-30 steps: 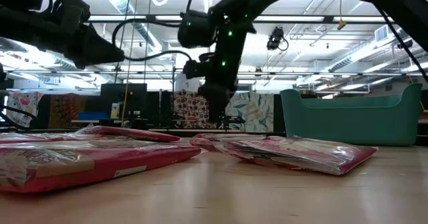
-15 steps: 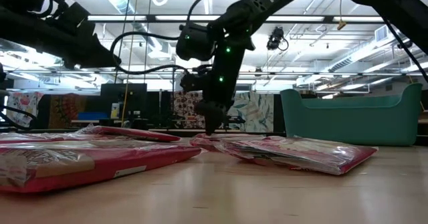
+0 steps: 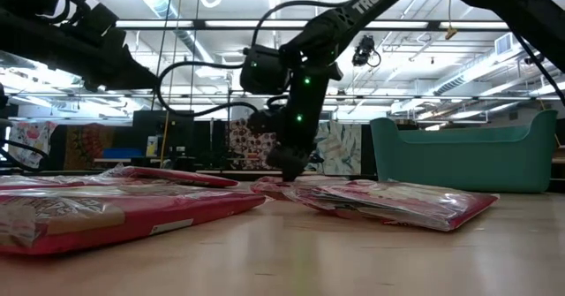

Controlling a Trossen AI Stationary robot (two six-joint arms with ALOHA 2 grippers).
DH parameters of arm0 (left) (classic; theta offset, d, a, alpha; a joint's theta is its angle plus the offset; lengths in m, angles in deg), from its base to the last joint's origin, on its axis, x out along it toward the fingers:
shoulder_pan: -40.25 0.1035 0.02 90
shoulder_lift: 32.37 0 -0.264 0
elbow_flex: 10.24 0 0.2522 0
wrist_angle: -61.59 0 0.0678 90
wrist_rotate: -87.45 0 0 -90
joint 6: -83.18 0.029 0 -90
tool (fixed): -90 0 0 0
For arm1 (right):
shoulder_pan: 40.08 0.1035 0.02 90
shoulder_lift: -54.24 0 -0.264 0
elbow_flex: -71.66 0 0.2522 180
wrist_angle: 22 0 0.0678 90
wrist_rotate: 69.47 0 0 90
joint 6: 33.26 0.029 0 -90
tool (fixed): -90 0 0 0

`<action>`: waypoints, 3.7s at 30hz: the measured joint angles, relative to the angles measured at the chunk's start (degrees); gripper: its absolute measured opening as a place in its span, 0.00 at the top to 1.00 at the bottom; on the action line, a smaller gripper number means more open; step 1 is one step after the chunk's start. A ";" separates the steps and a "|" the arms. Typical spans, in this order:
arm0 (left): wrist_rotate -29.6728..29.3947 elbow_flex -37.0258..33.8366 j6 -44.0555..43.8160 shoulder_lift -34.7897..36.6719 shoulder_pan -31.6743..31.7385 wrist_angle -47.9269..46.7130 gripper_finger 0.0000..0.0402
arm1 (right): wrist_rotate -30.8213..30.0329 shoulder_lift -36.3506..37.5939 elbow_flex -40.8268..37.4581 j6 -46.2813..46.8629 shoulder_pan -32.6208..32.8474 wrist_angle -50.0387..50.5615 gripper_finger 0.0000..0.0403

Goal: Sort popcorn bags into baskets
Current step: Put the red popcorn bag into the green container

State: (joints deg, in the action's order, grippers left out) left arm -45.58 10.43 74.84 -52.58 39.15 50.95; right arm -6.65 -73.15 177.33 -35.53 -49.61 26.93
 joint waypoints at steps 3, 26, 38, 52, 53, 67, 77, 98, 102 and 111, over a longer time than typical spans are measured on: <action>0.00 0.00 0.00 0.00 0.00 0.00 0.68 | -0.04 0.00 -0.03 -0.45 -0.01 0.59 0.96; 0.24 0.00 -0.01 0.00 -0.02 0.07 0.68 | 0.23 18.35 8.60 9.33 2.71 20.05 0.99; 0.25 0.00 -0.44 -0.02 -0.02 0.07 0.68 | 0.31 29.86 8.62 21.24 6.53 28.57 1.00; 0.26 0.00 -0.47 -0.01 -0.02 0.06 0.68 | 7.44 37.39 8.60 31.98 10.07 49.66 1.00; 0.26 0.00 -0.48 -0.01 -0.02 0.07 0.68 | 7.41 37.71 8.61 33.20 10.30 51.12 1.00; 0.61 0.00 -0.50 -0.02 -0.02 0.05 0.68 | 9.28 44.36 5.04 42.70 10.64 54.80 1.00; 0.90 0.00 -0.50 -0.02 -0.02 0.02 0.68 | 9.73 54.57 -7.35 48.51 6.64 54.90 1.00; 0.87 0.00 -0.50 -0.02 -0.02 0.04 0.68 | 4.61 66.45 -27.24 60.66 -9.55 54.81 0.99; 0.87 0.00 -0.50 -0.02 -0.02 0.05 0.68 | 4.66 66.42 -29.26 62.15 -11.05 54.84 0.99; 0.87 0.00 -0.64 -0.02 -0.02 0.05 0.68 | 5.78 65.54 -32.82 62.12 -11.73 51.66 0.99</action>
State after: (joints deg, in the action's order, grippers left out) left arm -44.70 10.43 74.20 -52.60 39.13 50.99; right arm -0.87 -7.61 144.51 26.59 -61.34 78.59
